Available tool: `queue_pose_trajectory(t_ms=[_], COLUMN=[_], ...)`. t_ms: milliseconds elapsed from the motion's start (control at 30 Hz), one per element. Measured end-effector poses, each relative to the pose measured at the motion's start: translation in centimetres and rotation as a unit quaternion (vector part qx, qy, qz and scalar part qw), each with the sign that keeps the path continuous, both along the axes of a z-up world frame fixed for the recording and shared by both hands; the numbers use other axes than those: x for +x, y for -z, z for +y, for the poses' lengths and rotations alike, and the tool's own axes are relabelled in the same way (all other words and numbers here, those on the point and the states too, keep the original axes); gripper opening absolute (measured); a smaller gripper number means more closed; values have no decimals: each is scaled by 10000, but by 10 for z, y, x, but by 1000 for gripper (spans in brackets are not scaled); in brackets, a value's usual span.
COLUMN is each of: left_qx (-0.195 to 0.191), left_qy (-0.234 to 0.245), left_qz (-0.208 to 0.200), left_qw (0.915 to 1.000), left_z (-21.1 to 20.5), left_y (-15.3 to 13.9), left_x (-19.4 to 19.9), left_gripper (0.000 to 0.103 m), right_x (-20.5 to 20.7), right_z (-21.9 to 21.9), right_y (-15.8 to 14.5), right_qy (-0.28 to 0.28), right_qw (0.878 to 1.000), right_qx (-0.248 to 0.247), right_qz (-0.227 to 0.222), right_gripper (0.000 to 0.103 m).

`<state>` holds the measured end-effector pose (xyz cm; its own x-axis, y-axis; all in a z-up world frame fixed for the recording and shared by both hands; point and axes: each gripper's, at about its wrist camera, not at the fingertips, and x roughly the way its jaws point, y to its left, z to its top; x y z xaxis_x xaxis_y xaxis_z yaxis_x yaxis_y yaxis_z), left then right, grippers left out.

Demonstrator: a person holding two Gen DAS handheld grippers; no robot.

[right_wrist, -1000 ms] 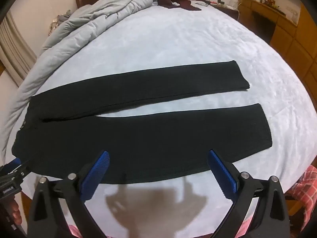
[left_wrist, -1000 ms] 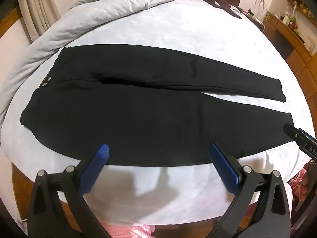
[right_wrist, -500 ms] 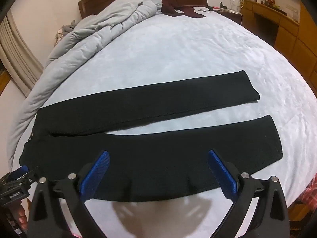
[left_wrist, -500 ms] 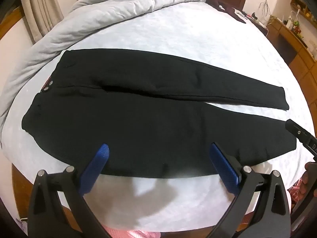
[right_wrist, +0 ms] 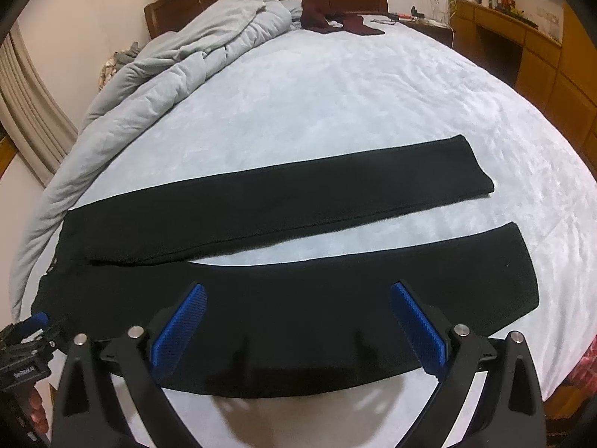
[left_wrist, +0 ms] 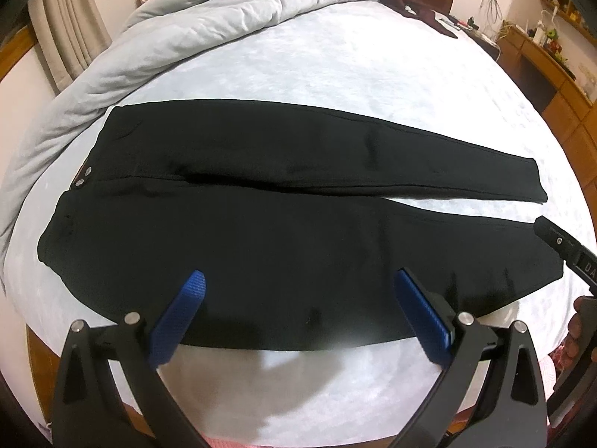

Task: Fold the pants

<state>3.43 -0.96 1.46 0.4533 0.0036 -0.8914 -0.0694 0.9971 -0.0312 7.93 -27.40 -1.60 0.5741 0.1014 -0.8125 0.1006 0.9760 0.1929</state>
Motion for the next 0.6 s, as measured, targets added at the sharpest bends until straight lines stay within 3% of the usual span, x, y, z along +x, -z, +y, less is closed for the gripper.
queue_pose_trajectory(t_ms=[600], left_qx=[179], left_qy=[85], left_qz=[-81], left_qw=[9998], left_z=[-10], left_y=[-6], left_x=[3], left_gripper=[100], right_x=[1], right_z=[-9], right_y=[1], right_qy=[8], right_qw=[10000], right_qx=[-56], right_qz=[-78], right_gripper=[99])
